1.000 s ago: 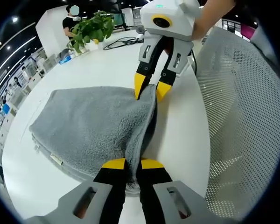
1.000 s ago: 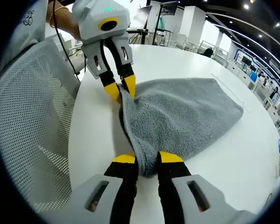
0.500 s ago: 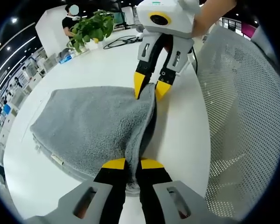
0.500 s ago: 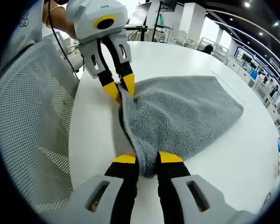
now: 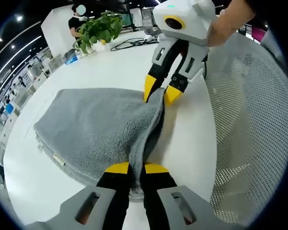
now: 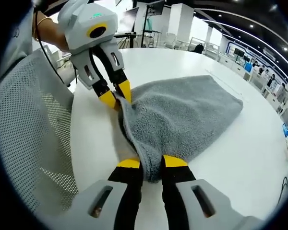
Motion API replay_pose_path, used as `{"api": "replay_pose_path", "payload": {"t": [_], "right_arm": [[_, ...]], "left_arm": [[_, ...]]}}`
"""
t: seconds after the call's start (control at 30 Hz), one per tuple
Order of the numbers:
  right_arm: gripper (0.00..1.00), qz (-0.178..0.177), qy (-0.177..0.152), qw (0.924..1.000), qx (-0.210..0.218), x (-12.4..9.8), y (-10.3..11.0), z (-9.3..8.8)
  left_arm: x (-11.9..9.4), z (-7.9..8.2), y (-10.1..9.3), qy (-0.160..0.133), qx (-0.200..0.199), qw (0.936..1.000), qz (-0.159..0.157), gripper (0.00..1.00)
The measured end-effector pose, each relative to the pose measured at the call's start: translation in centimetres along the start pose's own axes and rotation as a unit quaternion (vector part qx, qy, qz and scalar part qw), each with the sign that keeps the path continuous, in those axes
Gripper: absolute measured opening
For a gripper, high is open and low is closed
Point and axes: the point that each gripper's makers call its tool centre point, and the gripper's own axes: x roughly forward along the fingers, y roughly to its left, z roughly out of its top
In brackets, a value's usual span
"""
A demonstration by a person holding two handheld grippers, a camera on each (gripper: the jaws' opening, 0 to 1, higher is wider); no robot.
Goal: Fold the towel on the table until its edges align and the towel forms a compact rectangular stack.
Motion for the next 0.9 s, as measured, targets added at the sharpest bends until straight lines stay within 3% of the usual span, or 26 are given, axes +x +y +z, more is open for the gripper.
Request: {"api": "replay_pose_path", "payload": {"t": [0.47, 0.77, 0.9], "right_arm": [[0.13, -0.013, -0.019, 0.9990, 0.038, -0.6, 1.5, -0.2], [0.13, 0.003, -0.014, 0.9994, 0.031, -1.0, 2.8, -0.4], [0.13, 0.016, -0.016, 0.9982, 0.055, -1.2, 3.1, -0.5]], "left_arm": [[-0.7, -0.5, -1.3, -0.015, -0.012, 0.9998, 0.000, 0.09], [-1.2, -0.7, -2.4, -0.018, -0.023, 0.9995, -0.006, 0.09], [-1.4, -0.8, -3.0, -0.015, -0.018, 0.9997, -0.009, 0.09]]}}
